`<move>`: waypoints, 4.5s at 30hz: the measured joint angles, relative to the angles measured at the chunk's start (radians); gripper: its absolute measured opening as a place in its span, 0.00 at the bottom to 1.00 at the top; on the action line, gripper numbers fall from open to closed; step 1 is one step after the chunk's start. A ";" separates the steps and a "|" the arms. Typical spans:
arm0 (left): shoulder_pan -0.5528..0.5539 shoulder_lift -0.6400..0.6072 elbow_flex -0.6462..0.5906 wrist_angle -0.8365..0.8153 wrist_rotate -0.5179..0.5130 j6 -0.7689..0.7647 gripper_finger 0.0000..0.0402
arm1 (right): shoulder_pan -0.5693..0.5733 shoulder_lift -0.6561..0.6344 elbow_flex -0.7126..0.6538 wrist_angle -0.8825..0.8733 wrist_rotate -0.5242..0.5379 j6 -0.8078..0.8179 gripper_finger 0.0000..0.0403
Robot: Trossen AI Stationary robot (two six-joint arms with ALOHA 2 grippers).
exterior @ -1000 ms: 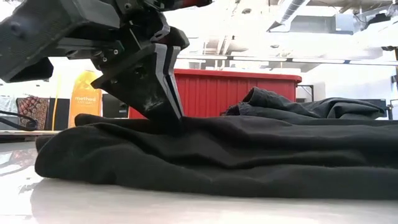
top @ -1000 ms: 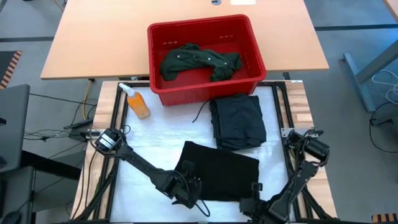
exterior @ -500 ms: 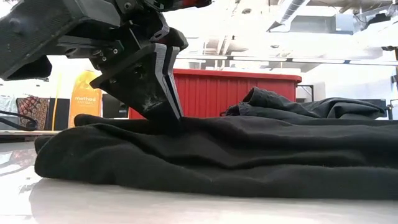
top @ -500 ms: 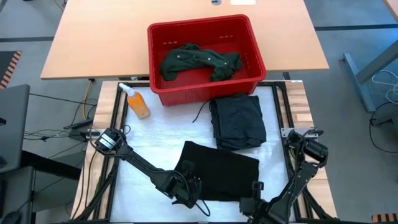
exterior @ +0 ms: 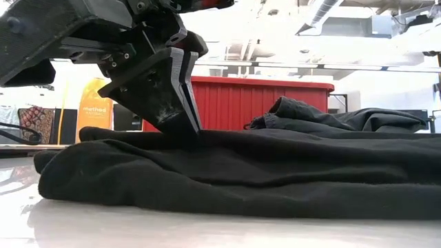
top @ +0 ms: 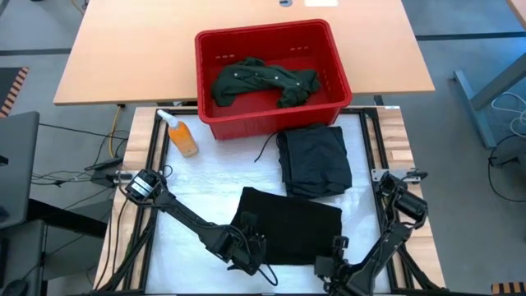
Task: Fold Laundry from Bin
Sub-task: Fold the black shirt
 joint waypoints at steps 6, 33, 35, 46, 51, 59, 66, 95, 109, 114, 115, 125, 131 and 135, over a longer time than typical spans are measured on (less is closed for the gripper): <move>0.001 0.000 0.000 0.000 0.001 0.006 0.00 | 0.000 0.000 0.053 -0.090 0.001 0.011 0.05; 0.004 0.000 0.032 0.270 0.091 0.165 0.00 | 0.173 -0.002 0.145 -0.375 0.000 0.630 0.05; 0.014 -0.001 0.070 0.221 0.094 0.175 0.00 | 0.172 -0.002 0.138 -0.373 -0.001 0.637 0.05; 0.045 -0.001 0.122 0.145 0.255 0.127 0.08 | 0.173 -0.002 0.133 -0.373 -0.004 0.630 0.05; 0.035 0.001 0.122 0.209 0.262 0.126 0.11 | 0.200 -0.002 0.133 -0.373 -0.018 0.704 0.05; 0.027 0.001 0.122 0.290 0.305 0.139 0.01 | 0.238 -0.002 0.133 -0.373 -0.117 0.738 0.05; 0.013 0.002 0.122 0.244 0.293 0.178 0.13 | 0.264 -0.002 0.133 -0.365 -0.129 0.728 0.19; 0.010 0.003 -0.003 0.261 0.206 0.090 0.41 | 0.176 0.056 0.134 -0.166 0.042 0.194 0.53; 0.009 0.003 -0.060 0.335 0.158 0.086 0.24 | 0.182 0.054 0.134 -0.224 -0.051 0.202 0.05; 0.009 0.003 -0.057 0.330 0.148 0.087 0.02 | 0.181 0.032 0.156 -0.302 -0.057 0.201 0.07; 0.009 0.003 -0.052 0.325 0.143 0.093 0.01 | 0.184 0.029 0.167 -0.326 -0.061 0.201 0.06; -0.015 0.003 0.108 0.252 0.175 0.187 0.00 | 0.252 -0.027 0.198 -0.360 -0.108 0.228 0.05; -0.028 0.003 0.135 0.217 0.311 0.146 0.00 | 0.302 -0.027 0.198 -0.243 -0.097 0.235 0.05; -0.037 0.003 0.115 0.245 0.352 0.087 0.00 | 0.313 -0.028 0.198 -0.146 -0.093 0.262 0.08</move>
